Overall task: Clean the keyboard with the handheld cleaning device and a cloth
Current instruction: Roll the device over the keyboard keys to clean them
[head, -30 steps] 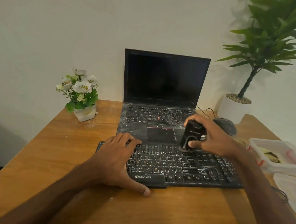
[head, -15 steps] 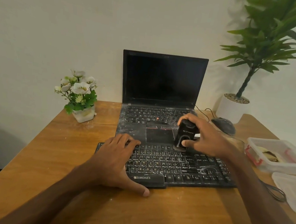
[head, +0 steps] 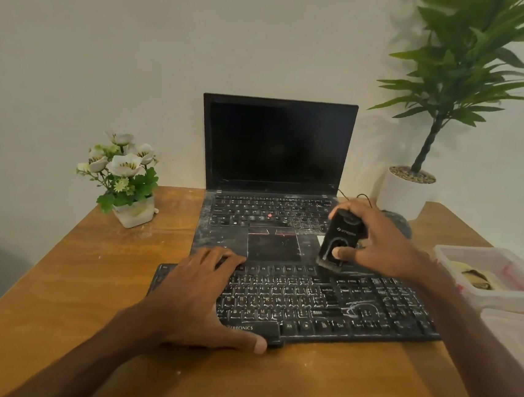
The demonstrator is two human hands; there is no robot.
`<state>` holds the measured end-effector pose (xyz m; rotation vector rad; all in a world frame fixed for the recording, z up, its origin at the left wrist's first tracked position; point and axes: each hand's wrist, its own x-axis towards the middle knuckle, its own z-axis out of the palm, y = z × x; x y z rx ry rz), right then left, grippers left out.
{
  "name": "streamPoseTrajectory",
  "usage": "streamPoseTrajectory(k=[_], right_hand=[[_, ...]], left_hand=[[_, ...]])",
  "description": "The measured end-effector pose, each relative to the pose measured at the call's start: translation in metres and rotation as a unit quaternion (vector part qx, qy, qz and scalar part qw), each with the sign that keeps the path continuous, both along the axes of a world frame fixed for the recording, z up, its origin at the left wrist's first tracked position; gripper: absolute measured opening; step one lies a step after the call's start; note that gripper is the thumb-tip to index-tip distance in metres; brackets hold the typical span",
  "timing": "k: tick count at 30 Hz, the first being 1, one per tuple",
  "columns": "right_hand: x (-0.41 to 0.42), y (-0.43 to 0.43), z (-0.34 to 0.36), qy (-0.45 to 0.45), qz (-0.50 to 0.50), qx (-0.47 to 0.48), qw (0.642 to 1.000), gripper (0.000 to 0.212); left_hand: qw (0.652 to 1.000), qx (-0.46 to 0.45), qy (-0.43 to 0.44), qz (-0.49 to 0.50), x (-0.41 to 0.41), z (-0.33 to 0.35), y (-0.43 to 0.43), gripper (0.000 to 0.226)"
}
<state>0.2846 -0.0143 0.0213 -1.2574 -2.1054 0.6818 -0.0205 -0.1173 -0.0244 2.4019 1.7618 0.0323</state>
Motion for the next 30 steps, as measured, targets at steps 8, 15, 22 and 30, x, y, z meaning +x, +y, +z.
streamPoseTrajectory(k=[8, 15, 22, 30], right_hand=[[-0.003, 0.001, -0.008, 0.007, 0.031, 0.013, 0.999, 0.061], [0.010, 0.003, -0.011, -0.024, 0.012, 0.014, 1.000, 0.064], [0.030, 0.008, -0.011, -0.044, -0.011, 0.001, 0.999, 0.065], [0.035, 0.013, -0.020, -0.101, -0.088, 0.111, 0.985, 0.066]], left_hand=[[0.995, -0.004, 0.017, -0.096, 0.067, 0.013, 0.033, 0.134], [0.993, -0.039, 0.026, -0.107, 0.082, 0.016, 0.049, 0.138], [0.994, -0.047, 0.024, -0.100, 0.082, 0.017, 0.048, 0.137], [0.994, -0.047, 0.021, -0.097, 0.082, 0.015, 0.050, 0.138]])
